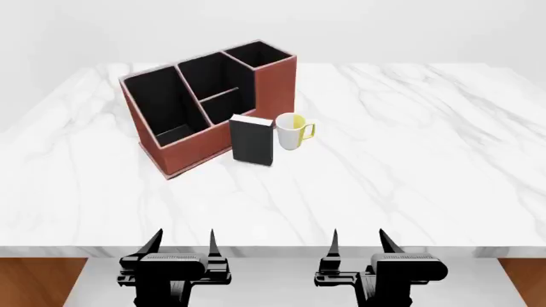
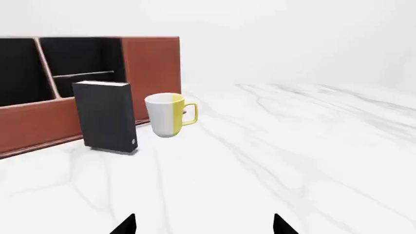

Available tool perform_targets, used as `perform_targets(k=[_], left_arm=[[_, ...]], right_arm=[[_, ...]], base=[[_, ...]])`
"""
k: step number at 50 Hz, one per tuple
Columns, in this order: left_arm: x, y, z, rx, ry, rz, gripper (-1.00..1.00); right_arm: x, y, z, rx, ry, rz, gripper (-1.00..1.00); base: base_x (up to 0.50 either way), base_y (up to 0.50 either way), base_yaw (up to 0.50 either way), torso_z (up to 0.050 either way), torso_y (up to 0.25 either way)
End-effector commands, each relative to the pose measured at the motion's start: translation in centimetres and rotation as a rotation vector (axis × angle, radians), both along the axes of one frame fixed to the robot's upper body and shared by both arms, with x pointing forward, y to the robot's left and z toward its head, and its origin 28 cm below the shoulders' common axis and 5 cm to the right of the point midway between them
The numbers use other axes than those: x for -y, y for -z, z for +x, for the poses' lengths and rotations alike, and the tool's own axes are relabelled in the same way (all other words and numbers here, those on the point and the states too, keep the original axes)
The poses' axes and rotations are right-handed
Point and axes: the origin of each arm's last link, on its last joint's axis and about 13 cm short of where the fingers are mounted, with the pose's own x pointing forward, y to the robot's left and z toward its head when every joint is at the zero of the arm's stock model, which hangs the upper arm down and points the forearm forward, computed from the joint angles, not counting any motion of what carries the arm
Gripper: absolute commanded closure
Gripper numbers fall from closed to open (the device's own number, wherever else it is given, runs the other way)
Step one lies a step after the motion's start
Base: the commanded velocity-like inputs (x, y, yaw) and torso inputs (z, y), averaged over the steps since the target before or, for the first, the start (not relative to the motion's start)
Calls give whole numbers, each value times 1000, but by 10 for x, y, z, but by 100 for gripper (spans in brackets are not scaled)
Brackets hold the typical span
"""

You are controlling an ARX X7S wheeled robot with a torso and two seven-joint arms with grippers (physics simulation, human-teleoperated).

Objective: Pick up the book and place it in the right compartment of the caddy.

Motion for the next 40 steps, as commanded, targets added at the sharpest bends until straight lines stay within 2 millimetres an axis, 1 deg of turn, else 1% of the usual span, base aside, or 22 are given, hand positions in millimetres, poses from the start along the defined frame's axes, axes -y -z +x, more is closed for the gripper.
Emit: perform_targets(k=[1,5,10,13,15,16,18,21,22,23,25,32,40], left_arm=[[-1,0,0,-2,-4,-5,-100],[0,-1,0,-5,-1,-1,-100],[-3,-15,-6,22,3,-12,-100],[-7,-29,-11,50,-9,-24,-100],[-7,-32,-13,59,-10,-25,-100],[-8,-39,-17,78,-9,-32,-100],[-9,-46,-21,96,-10,-33,-100],[-9,-55,-27,111,-5,-38,-100],[-9,-58,-29,107,14,-66,-100],[-10,-63,-33,103,30,-90,-100],[-10,-68,-36,125,15,-64,-100],[-12,-80,-46,164,7,-63,-100],[-11,-82,-47,167,5,-65,-100]], right_arm=[[-1,1,0,-7,-2,-9,-100],[0,-1,-1,-6,-3,-7,-100],[-1,-12,-5,27,-5,-11,-100],[-1,-26,-12,76,1,-1,-100],[-1,-29,-13,83,4,0,-100],[0,-37,-16,110,14,10,-100],[1,-46,-20,135,15,23,-100],[2,-56,-25,165,21,27,-100],[2,-63,-29,185,19,35,-100],[2,-66,-31,192,20,34,-100],[2,-71,-34,213,24,30,-100],[2,-85,-44,256,18,49,-100],[2,-88,-45,246,-8,93,-100]], base=[[0,0,0,0,0],[0,0,0,0,0],[0,0,0,0,0],[0,0,0,0,0],[0,0,0,0,0],[0,0,0,0,0],[0,0,0,0,0],[0,0,0,0,0],[0,0,0,0,0],[0,0,0,0,0],[0,0,0,0,0],[0,0,0,0,0],[21,0,0,0,0]])
